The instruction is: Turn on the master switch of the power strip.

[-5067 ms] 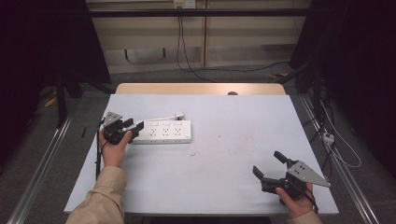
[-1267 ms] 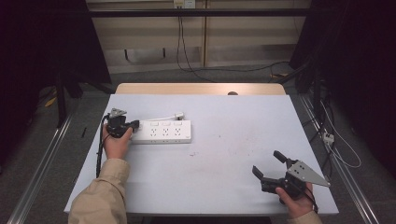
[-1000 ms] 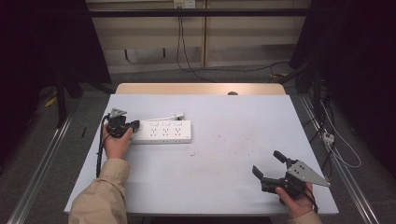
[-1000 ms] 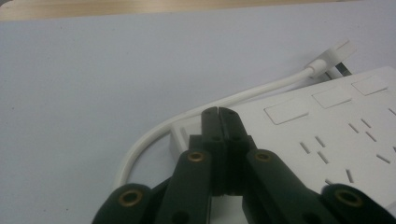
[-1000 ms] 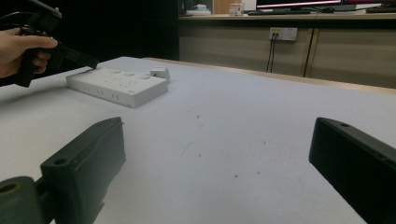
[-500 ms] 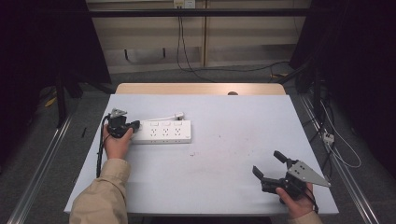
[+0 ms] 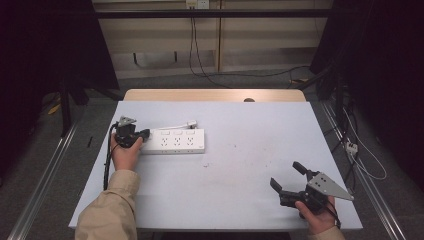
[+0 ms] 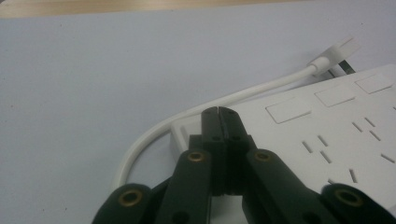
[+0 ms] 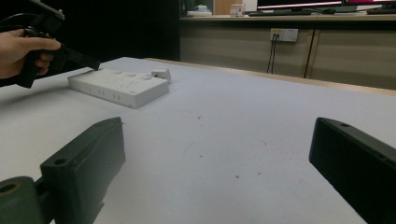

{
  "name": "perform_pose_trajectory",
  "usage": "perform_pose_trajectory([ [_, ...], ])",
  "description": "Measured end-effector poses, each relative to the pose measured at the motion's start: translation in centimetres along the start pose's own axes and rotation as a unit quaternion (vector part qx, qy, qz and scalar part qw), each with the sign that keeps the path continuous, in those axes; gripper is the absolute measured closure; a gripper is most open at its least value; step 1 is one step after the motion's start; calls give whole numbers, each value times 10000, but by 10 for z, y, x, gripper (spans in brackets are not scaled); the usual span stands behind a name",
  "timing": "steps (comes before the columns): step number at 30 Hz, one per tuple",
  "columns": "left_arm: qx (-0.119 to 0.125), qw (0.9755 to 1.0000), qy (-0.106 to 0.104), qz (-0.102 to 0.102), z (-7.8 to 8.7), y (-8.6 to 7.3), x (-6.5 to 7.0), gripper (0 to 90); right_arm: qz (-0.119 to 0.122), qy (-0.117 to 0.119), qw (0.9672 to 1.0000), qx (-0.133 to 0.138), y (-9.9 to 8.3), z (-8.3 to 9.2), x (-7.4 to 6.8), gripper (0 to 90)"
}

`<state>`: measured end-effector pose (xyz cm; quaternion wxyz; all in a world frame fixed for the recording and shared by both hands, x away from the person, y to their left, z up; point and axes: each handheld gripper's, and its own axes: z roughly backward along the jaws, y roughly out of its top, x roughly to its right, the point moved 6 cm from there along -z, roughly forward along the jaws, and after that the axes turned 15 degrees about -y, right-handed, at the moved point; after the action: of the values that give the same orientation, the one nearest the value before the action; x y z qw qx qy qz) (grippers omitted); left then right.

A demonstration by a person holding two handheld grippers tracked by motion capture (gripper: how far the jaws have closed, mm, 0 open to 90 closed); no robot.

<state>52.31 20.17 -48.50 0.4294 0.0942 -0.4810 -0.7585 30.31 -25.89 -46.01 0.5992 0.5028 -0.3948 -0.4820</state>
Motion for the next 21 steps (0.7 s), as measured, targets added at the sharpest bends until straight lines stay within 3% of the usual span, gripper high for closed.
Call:
perform_pose_trajectory([
  [21,-16,10000,32,-8,0,0,0,900,-1,5,10000,10,0,0,0,31],
])
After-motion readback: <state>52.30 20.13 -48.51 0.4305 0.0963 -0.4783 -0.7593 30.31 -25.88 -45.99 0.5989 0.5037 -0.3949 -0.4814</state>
